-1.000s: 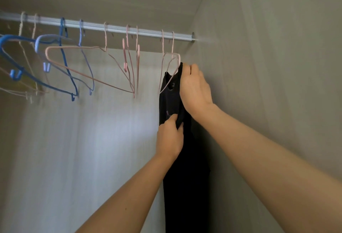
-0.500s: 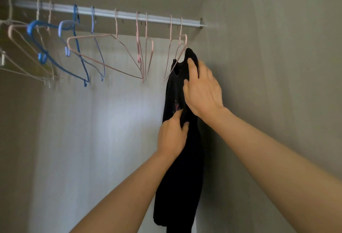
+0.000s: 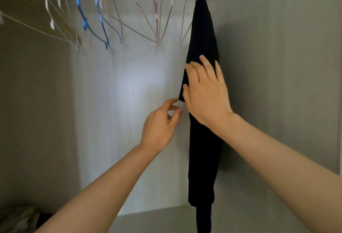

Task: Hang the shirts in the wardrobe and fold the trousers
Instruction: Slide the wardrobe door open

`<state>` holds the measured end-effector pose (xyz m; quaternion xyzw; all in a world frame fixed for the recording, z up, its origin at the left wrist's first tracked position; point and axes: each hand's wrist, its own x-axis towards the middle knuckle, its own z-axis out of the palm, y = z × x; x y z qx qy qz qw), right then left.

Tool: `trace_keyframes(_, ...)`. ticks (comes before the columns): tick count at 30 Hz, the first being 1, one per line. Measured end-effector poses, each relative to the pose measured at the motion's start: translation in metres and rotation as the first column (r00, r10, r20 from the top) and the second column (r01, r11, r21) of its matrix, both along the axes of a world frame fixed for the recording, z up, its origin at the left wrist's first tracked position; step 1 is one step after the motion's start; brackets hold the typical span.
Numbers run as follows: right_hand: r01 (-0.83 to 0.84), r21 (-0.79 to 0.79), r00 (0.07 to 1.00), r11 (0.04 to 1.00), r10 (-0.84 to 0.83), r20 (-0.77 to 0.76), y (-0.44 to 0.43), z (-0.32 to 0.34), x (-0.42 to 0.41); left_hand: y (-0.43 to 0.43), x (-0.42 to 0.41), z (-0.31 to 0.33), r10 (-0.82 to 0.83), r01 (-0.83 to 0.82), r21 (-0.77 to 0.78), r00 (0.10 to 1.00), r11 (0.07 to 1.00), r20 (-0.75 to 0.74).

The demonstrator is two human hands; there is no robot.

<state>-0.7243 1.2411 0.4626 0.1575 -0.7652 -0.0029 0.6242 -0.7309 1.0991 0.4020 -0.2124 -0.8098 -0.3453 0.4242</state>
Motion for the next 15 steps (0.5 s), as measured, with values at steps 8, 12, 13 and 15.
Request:
trace_keyframes(8,-0.099,0.077,0.989,0.992,0.089,0.116,-0.036,-0.079,0.029,-0.044,0.055,-0.039,0.28,-0.281,-0.072,0.96,0.957,-0.032)
trace_keyframes(12,-0.262,0.082,0.949,0.962,0.242,0.202,-0.052,-0.119,0.036,-0.063,0.086,-0.071,0.42,-0.429,-0.163,0.903,0.888,-0.087)
trace_keyframes(13,-0.314,0.075,0.929,0.946,0.29,0.229,-0.056,-0.131,0.038,-0.066,0.094,-0.081,0.454,-0.463,-0.176,0.886,0.869,-0.093)
trace_keyframes(15,-0.41,0.059,0.88,0.91,0.378,0.287,-0.066,-0.155,0.044,-0.073,0.113,-0.102,0.528,-0.537,-0.192,0.843,0.821,-0.101)
